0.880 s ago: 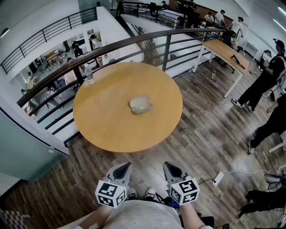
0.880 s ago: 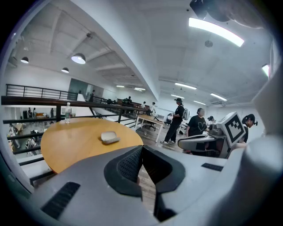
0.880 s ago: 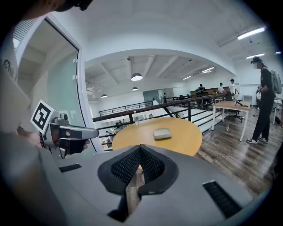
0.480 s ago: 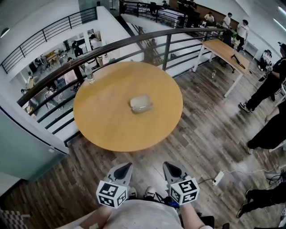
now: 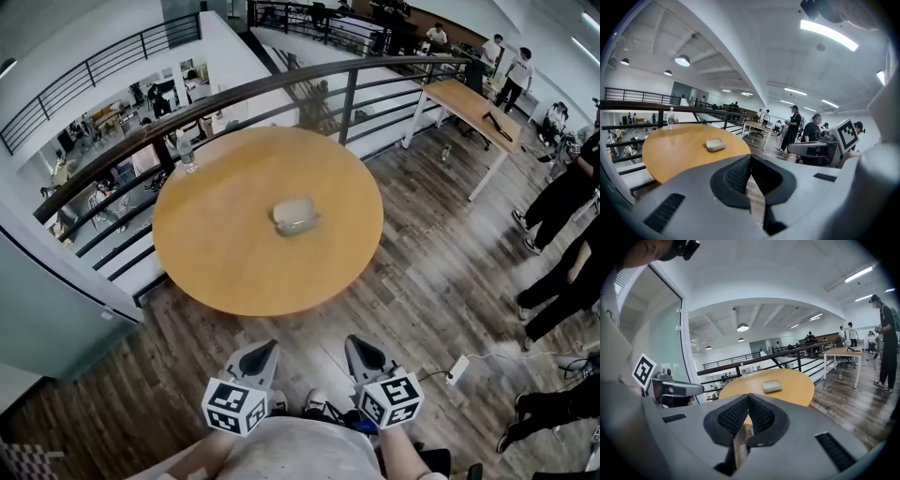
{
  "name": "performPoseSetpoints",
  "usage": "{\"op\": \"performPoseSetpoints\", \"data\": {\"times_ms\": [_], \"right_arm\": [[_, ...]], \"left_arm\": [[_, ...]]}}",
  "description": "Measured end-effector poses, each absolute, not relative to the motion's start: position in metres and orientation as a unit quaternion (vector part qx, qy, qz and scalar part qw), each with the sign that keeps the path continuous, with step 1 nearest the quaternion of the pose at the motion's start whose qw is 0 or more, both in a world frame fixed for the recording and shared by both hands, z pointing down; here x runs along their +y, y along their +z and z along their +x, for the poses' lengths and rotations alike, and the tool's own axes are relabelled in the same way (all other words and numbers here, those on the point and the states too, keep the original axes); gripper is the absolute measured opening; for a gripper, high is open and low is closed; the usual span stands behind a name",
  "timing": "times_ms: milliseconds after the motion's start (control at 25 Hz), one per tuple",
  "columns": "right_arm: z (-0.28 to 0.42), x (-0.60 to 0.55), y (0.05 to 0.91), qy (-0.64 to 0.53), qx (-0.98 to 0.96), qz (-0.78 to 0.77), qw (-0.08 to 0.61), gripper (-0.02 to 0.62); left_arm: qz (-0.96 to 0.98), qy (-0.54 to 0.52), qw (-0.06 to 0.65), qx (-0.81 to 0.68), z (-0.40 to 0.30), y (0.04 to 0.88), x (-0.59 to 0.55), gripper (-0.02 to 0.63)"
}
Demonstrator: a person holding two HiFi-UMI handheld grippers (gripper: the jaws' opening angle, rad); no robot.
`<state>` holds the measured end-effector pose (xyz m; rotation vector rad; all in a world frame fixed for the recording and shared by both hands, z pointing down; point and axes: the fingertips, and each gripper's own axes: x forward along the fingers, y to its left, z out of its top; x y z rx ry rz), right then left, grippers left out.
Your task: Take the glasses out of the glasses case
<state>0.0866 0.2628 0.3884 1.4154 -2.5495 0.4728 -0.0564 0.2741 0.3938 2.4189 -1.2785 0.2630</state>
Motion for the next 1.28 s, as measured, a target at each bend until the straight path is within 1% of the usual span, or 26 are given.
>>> {"op": "performPoseSetpoints", "data": {"times_ms": [280,560,920,1280], "right_arm": [[0.070,0.259,0.389,0.148,-0.856,0.484,0.106,0.025],[0.046,0.259,0.384,0.147,-0.853,0.491,0.101,0.025],[0.053,0.239,0.403,0.168,-0.839,0.505,0.107,0.025],[0.063,0.169,0.413,0.184,-0.844,0.494,0.098,0.025]], "left_arm": [[0.867,0.092,0.189,-0.453,-0.077,0.391,0.270,0.023],[0.880,0.088,0.171,-0.434,-0.093,0.384,0.266,0.025],[0.882,0.091,0.189,-0.422,-0.097,0.398,0.245,0.025],[0.881,0.089,0.183,-0.426,-0.081,0.398,0.175,0.025]]}}
